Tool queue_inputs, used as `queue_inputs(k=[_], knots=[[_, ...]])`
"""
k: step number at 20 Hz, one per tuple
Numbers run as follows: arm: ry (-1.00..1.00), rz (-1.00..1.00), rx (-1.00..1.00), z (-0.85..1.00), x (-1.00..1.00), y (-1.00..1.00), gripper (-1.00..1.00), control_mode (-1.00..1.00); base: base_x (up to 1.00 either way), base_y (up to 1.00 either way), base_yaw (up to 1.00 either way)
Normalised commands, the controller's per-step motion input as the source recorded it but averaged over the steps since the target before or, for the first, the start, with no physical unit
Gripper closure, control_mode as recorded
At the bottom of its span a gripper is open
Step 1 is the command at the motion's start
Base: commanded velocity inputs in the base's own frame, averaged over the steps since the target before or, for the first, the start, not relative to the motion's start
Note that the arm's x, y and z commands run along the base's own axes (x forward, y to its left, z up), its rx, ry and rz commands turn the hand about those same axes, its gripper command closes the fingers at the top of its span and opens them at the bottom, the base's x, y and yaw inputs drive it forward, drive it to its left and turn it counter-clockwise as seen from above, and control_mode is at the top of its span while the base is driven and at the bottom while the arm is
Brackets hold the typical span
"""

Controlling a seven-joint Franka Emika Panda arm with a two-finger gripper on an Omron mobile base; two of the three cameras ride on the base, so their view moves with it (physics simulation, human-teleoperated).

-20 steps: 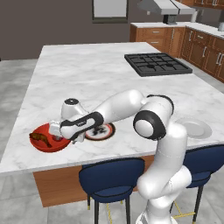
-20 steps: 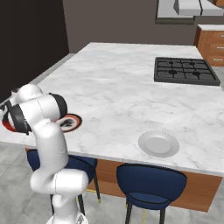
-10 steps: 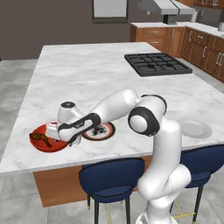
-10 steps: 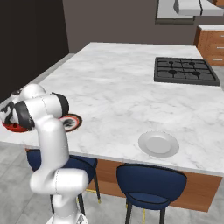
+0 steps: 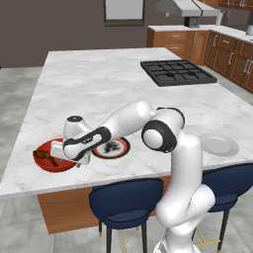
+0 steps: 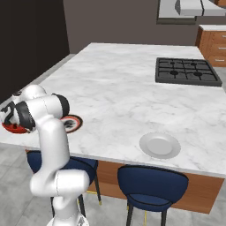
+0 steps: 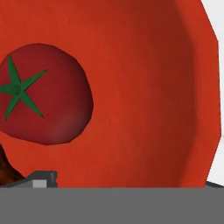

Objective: Pick the chicken drumstick and tomato from their plates and place them in the bowl. Then put the bowl in the fridge.

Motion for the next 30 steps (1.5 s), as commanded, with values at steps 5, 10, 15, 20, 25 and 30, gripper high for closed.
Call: queue_inputs(k=[5, 10, 15, 20, 25, 30], knots=[[0.05, 0.0, 0.0, -0.17, 0.02, 0.0, -1.0, -1.0, 0.0, 0.0, 0.0], [0.0, 0.0, 0.0, -0.15, -0.07, 0.0, 1.0, -1.0, 0.0, 0.0, 0.0], [-0.02, 0.0, 0.0, -0.1, -0.2, -0.04, 1.0, -1.0, 0.0, 0.0, 0.0], [-0.03, 0.0, 0.0, -0.03, -0.25, -0.06, 1.0, -1.0, 0.0, 0.0, 0.0], [-0.12, -0.01, 0.0, 0.19, -0.15, -0.15, 1.0, -1.0, 0.0, 0.0, 0.0], [-0.07, -0.08, 0.02, 0.29, -0.06, -0.23, 1.0, -1.0, 0.0, 0.0, 0.0]])
